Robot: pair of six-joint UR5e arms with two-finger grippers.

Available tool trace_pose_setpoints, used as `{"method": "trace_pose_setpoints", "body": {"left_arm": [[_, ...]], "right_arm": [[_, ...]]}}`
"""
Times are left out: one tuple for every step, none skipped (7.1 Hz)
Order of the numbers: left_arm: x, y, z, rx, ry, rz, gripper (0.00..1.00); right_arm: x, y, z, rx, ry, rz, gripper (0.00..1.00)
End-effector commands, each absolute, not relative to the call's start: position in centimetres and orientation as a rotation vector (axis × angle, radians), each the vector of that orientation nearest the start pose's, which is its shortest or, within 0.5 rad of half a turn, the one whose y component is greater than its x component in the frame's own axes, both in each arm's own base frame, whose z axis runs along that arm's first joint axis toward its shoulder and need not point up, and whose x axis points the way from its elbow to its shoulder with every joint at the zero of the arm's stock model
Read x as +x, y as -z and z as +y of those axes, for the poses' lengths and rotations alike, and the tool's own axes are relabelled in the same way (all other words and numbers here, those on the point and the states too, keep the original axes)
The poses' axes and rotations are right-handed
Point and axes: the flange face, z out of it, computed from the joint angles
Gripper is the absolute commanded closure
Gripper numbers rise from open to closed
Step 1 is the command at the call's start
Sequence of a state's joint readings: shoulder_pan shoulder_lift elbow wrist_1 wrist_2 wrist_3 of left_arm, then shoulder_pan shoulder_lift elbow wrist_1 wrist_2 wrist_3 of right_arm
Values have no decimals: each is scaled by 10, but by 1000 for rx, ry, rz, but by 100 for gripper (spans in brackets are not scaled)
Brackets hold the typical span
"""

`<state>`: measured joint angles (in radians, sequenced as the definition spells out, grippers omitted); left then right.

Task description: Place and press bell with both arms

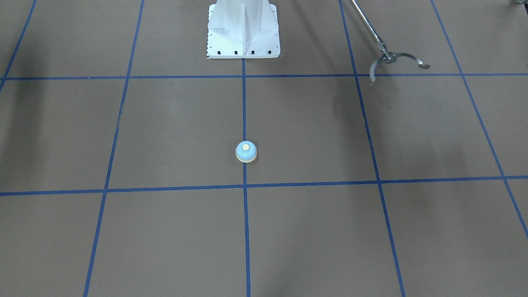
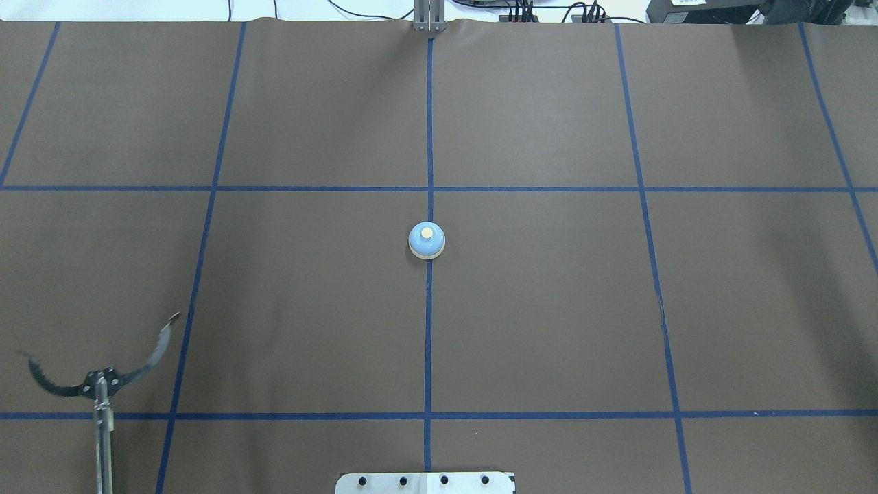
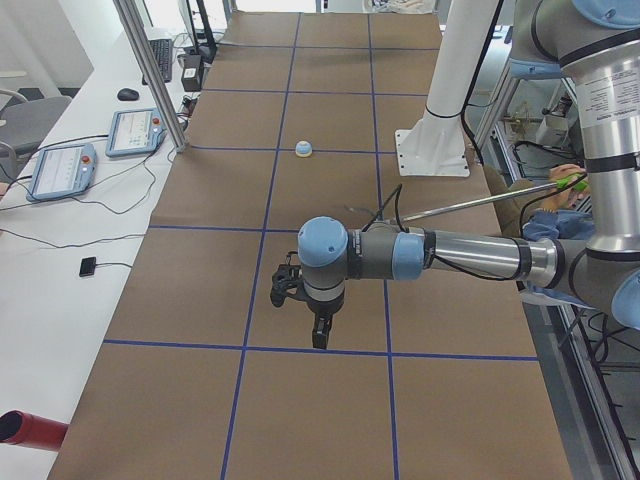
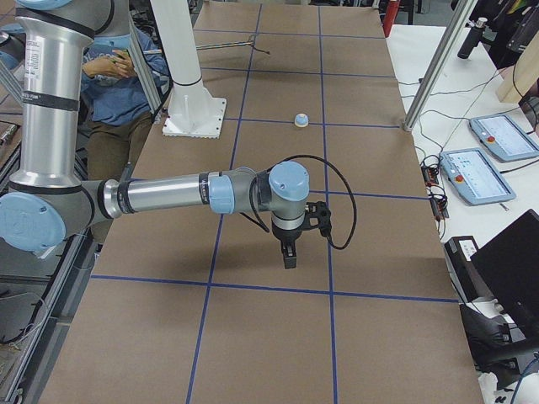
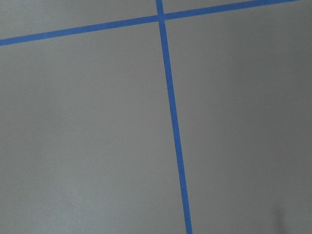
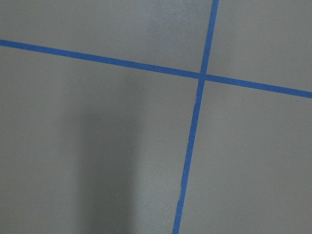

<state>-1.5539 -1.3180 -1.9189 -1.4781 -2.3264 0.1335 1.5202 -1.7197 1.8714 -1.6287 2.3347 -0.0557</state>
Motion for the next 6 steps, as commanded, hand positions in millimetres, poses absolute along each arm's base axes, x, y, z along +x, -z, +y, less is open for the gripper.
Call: {"method": "trace_pose_setpoints", "body": {"left_arm": [[-58, -606, -386, 54, -147, 755, 0], [-58, -606, -385, 53, -147, 755, 0], [-58, -605, -385, 56, -148, 755, 0], [-58, -604, -385, 57, -148, 755, 0], [-58, -604, -385, 59, -149, 756, 0], [-57, -605, -385, 55, -143, 787, 0]], "right_arm": [[43, -587, -433, 89, 136, -761, 0], [43, -584, -434, 94, 137, -762, 0], [43, -583, -434, 98, 139, -762, 0], [43, -585, -434, 92, 135, -762, 0], [43, -585, -434, 93, 136, -762, 0], [43, -585, -434, 93, 136, -762, 0]]}}
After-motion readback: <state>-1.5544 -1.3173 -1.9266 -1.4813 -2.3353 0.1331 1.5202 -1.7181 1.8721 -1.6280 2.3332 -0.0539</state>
